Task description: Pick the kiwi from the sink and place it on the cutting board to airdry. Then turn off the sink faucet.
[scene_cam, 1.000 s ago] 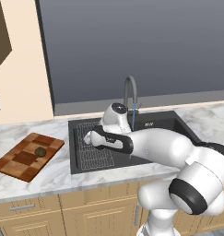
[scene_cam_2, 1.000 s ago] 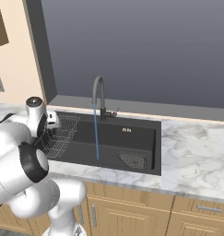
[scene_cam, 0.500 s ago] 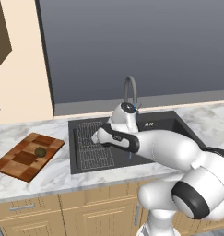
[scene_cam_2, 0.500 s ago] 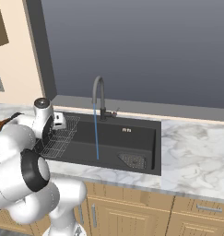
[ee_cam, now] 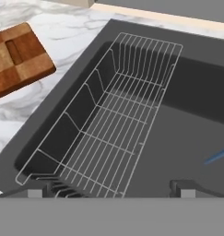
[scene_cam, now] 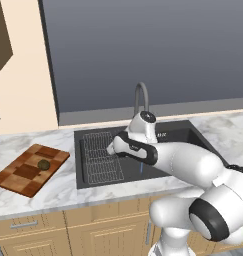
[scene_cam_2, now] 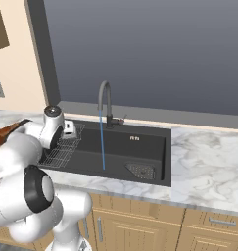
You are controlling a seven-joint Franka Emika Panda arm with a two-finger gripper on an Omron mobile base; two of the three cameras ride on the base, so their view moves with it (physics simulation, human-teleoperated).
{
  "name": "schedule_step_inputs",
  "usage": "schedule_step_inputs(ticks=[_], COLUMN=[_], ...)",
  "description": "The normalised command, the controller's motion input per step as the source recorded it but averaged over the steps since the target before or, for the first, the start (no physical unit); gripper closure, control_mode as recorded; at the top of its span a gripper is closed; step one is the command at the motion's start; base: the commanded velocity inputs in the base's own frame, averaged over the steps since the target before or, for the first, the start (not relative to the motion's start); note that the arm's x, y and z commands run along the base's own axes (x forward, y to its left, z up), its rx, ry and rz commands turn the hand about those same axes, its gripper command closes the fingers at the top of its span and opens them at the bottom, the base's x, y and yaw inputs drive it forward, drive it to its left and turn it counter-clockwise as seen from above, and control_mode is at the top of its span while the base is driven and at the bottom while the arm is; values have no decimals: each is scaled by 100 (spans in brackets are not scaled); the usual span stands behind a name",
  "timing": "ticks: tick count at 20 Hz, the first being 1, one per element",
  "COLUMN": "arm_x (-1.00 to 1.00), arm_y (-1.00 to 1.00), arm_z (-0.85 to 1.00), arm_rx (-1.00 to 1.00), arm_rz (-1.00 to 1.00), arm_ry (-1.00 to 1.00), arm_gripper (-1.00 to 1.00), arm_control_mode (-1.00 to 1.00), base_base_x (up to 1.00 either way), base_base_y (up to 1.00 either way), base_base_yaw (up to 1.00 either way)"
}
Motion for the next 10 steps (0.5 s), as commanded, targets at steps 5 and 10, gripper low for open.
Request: schedule_step_inputs(ticks=[5,10], arm_x=[-1,0], arm_y=[-27,-28], arm_z=[0,7], arm_rx=[2,0], arm_rz=[0,0], arm_ry=[0,0], arm_gripper=[-100,-100], arm_control_mode=[-100,-100], base_base_x=[0,0], base_base_y=[0,0], base_base_yaw=[0,0])
